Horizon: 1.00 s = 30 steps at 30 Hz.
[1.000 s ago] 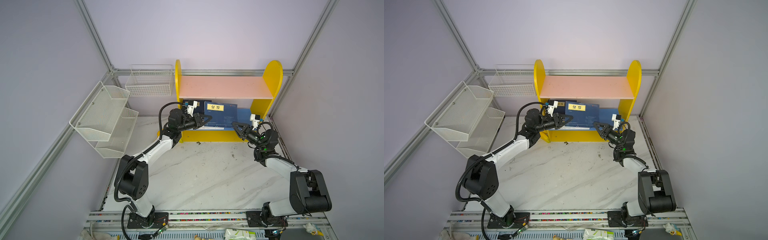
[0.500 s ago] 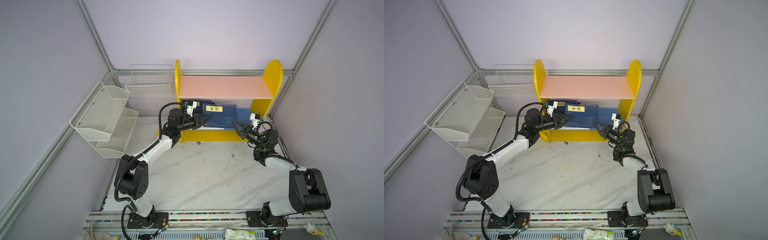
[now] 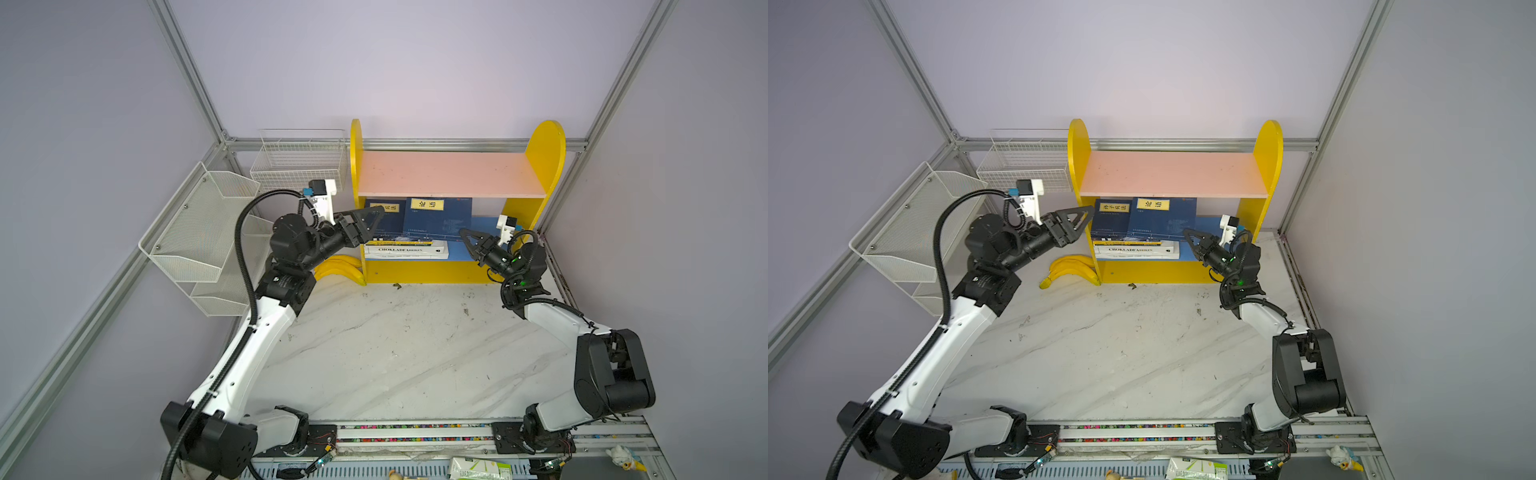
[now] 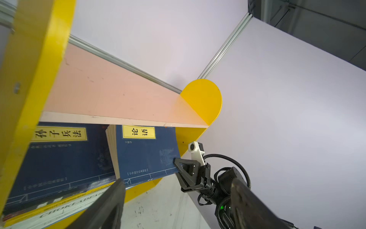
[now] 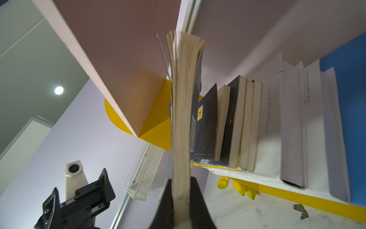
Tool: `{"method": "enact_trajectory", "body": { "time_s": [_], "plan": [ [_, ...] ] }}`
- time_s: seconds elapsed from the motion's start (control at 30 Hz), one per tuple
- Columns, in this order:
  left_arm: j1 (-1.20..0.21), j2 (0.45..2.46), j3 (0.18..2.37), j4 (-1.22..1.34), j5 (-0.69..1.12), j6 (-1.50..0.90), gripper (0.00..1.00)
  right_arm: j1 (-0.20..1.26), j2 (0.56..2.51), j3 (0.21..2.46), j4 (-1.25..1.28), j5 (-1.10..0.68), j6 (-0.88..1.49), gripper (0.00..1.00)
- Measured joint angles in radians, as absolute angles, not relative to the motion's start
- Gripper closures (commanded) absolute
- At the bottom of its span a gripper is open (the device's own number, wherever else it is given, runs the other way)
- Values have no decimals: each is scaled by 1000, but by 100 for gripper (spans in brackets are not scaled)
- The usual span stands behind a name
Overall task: Stacking books/files
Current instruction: Pick up the book from the middle-right of the table, then place the book on the bookshelf.
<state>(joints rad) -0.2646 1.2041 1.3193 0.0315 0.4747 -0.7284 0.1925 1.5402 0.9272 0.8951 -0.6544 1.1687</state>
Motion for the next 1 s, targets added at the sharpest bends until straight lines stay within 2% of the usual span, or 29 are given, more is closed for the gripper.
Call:
{"method": "enact_trajectory", "body": {
  "time_s": [0.1, 0.33, 0.6, 1.0],
  "plan": [
    [-221, 1138, 1268, -4, 439, -696, 17, 221, 1597, 959, 903, -645, 1177, 98],
    [-187, 1139, 1155, -91, 389, -683, 15, 296, 1697, 1050, 875, -580, 1169, 98],
    [-162, 1139, 1060, -95, 331, -663, 0, 392, 1756, 1210, 817, -505, 1117, 98],
    [-140, 1142, 1048, -84, 310, -661, 0, 433, 1822, 1267, 713, -440, 1060, 98]
  ]
}}
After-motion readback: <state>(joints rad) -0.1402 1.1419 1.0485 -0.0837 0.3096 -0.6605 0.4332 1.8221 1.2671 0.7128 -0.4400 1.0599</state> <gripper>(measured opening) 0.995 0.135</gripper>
